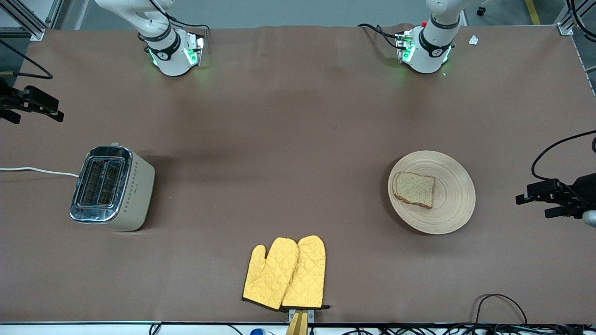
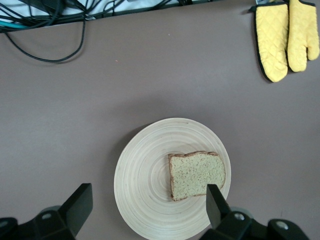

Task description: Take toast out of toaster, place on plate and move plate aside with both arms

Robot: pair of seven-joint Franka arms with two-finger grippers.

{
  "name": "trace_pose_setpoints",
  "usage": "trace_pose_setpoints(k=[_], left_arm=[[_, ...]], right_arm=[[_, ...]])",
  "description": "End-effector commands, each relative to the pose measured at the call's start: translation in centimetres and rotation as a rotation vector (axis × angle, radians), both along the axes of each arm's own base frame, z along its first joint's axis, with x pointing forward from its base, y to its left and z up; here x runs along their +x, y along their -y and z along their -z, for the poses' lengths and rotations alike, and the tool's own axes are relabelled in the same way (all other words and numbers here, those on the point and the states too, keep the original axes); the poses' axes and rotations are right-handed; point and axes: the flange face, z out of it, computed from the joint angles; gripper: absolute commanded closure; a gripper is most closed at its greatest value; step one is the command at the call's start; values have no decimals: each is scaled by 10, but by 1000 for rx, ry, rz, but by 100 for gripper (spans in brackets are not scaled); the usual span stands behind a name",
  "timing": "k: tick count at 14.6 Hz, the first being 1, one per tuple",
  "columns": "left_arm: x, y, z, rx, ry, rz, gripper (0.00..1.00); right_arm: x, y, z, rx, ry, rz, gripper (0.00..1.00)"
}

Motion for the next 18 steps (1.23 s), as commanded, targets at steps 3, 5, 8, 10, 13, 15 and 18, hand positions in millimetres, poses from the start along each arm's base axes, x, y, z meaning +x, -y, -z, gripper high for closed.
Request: trace_pose_setpoints(k=[3, 5, 8, 10, 13, 15, 18], left_arm=[[-39, 57, -68, 149, -44, -92, 0], [-61, 94, -96, 214, -63, -136, 0], [-88, 145, -128, 259, -42, -165, 0], [-103, 151, -137, 281, -46, -174, 0], [-104, 140, -139, 285, -45, -171, 0], [-101, 129, -135, 282, -54, -170, 0], [-102, 139, -137, 293, -44, -158, 0]], right_arm=[[-10, 14, -1, 15, -34, 24, 0], [-9, 19, -2, 20, -29, 60, 0], [-9, 26, -1, 19, -28, 81, 0], [-10, 28, -1, 18, -28, 85, 0], [-9, 27, -1, 18, -28, 85, 0], [-10, 32, -1, 18, -28, 95, 0], [-10, 30, -1, 18, -29, 94, 0]])
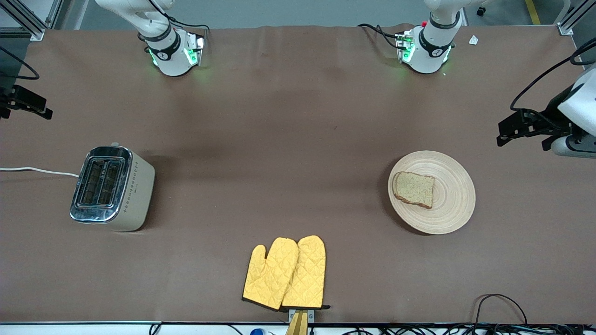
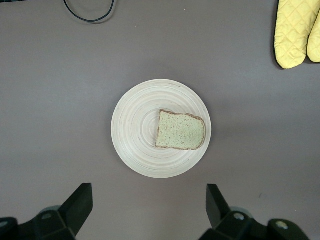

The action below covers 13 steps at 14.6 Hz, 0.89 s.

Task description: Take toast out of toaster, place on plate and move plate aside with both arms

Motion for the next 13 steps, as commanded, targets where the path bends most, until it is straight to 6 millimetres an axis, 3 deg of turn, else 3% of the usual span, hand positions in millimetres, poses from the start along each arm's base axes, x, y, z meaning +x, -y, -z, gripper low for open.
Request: trace_pose_setpoints(k=[1, 4, 7, 13], left_arm=[[-7, 9, -5, 35, 10, 15, 0], [-15, 9, -6, 51, 28, 48, 0], [-42, -4, 2, 51, 83, 55, 0], [-41, -6, 0, 43, 83, 75, 0]], right_arm=[[-3, -3, -4, 15, 6, 10, 0], [-3, -6, -4, 14, 5, 3, 0], [-3, -10, -4, 9, 4, -6, 0], [-2, -16, -2, 14, 4, -17, 0]])
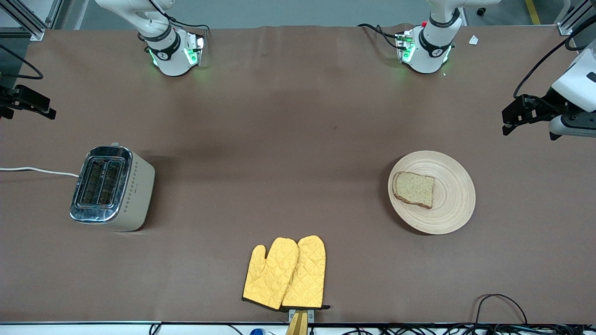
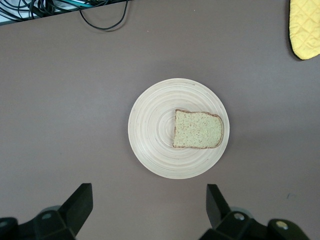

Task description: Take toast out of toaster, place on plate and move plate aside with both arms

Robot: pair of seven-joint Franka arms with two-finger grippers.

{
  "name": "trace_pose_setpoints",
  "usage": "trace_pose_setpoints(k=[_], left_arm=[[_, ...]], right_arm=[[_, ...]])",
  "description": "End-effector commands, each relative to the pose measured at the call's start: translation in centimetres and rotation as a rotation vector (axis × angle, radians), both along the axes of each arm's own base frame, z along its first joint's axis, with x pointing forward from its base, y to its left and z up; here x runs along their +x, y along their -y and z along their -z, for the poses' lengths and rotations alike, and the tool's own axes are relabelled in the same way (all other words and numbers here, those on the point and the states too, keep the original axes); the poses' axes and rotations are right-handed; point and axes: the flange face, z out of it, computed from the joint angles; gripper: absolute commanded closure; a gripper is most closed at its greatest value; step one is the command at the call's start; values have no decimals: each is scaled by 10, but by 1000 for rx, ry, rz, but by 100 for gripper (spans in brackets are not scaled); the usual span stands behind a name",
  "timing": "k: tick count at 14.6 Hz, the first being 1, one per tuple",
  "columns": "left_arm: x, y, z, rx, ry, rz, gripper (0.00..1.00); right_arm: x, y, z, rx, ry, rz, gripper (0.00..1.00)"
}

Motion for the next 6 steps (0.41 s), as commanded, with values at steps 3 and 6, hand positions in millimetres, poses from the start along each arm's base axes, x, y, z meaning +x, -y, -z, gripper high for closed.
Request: trace_pose_setpoints(k=[3, 6], left_arm=[[0, 2, 1, -36, -15, 3, 0], [2, 1, 1, -33, -14, -3, 0]], right_arm=[[-3, -12, -3, 9, 5, -8, 0], [-2, -15, -3, 2, 4, 11, 0]])
